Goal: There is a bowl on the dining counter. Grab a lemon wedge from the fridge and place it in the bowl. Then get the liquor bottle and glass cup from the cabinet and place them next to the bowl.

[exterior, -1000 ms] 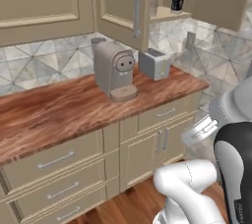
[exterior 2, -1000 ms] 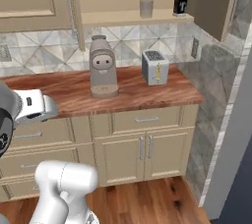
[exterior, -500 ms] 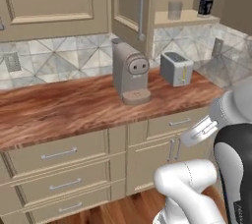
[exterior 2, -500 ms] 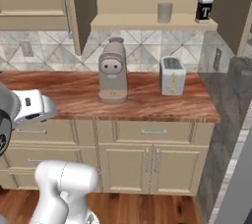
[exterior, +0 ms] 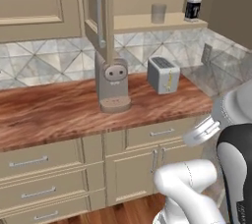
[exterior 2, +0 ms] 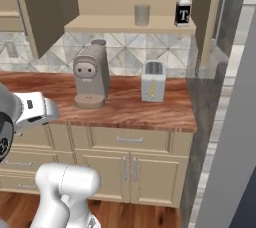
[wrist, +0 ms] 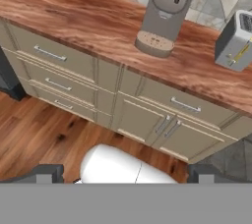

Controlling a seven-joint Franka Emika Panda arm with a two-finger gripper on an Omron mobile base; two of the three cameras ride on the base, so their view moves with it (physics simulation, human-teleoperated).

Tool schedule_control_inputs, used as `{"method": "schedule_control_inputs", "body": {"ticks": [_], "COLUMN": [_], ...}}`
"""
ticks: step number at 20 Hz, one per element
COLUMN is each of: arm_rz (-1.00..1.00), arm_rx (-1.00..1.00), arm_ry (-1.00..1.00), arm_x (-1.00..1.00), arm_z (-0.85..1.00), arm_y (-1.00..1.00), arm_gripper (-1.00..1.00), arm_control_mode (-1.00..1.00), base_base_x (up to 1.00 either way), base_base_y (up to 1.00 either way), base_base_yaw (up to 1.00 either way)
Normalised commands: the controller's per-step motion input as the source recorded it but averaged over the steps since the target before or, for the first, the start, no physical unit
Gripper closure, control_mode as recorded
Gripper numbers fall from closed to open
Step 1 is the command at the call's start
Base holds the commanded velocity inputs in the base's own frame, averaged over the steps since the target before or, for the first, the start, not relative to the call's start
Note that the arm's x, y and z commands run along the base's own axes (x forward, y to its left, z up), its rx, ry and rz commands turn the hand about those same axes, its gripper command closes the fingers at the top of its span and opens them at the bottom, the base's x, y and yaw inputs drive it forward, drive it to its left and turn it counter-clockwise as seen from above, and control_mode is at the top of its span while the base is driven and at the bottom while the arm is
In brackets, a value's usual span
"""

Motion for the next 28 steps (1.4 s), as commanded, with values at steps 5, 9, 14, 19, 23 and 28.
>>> {"method": "schedule_control_inputs", "body": {"ticks": [5,9,14,19,23,28], "arm_rz": [0.00,0.00,0.00,0.00,0.00,0.00], "arm_rx": [0.00,0.00,0.00,0.00,0.00,0.00], "arm_ry": [0.00,0.00,0.00,0.00,0.00,0.00], "arm_x": [0.00,0.00,0.00,0.00,0.00,0.00], "arm_z": [0.00,0.00,0.00,0.00,0.00,0.00], "arm_y": [0.00,0.00,0.00,0.00,0.00,0.00], "arm_gripper": [-1.00,-1.00,-1.00,-1.00,-1.00,-1.00], "arm_control_mode": [1.00,1.00,1.00,1.00,1.00,1.00], "base_base_x": [0.19,0.52,0.79,0.72,0.72,0.79], "base_base_y": [-0.25,-0.35,-0.41,-0.44,-0.33,-0.11], "base_base_yaw": [0.02,0.00,0.00,0.00,0.00,-0.07]}}
